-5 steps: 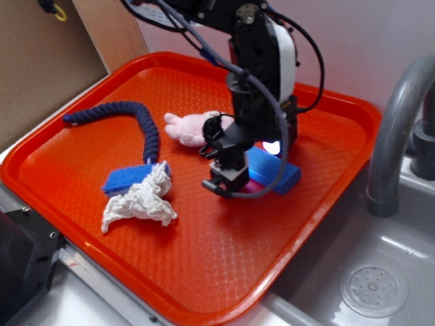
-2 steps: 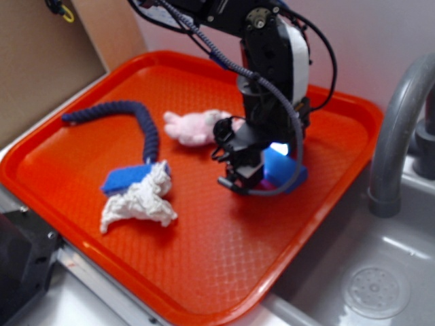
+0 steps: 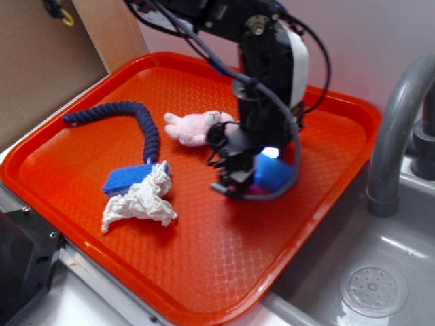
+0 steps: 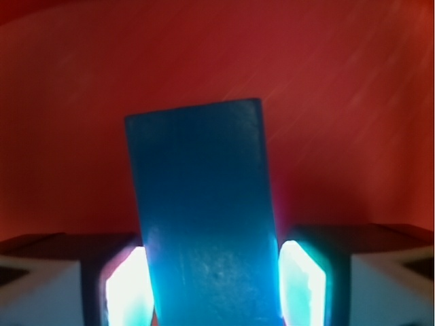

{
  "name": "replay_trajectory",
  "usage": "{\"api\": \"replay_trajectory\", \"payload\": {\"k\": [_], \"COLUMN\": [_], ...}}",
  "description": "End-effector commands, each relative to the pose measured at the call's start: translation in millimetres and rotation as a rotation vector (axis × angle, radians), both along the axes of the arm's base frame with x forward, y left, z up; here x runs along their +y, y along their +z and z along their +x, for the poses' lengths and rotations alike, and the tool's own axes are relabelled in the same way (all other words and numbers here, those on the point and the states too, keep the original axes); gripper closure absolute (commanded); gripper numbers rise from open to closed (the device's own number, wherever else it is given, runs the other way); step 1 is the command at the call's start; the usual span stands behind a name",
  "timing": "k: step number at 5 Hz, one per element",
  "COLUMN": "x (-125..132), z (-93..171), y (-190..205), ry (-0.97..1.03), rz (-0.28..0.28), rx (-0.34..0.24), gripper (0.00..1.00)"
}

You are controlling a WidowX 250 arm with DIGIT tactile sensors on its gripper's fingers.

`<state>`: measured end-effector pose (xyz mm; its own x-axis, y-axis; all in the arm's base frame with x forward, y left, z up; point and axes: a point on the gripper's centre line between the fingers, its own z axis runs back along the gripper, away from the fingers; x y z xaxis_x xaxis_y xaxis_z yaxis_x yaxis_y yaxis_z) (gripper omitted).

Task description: Grab the blue block.

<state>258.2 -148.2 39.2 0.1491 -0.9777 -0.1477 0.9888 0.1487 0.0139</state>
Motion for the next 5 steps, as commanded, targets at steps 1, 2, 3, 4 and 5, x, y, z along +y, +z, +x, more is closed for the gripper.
{"api": "replay_trajectory", "payload": {"k": [1,2,3,4,5], "x": [50,77,90,97,100], "z": [-1,-18,-42,-60,-73], "y": [103,145,180,202,211], "ry": [0.480,0.730,0.983,1.152,1.182], "rz": [0.061,0.099,0.088,0.031,-0.051], "rx": [-0.146,-0.188,-0.212,-0.227,-0.228], "gripper": [1.00,1.00,1.00,1.00,1.00]}}
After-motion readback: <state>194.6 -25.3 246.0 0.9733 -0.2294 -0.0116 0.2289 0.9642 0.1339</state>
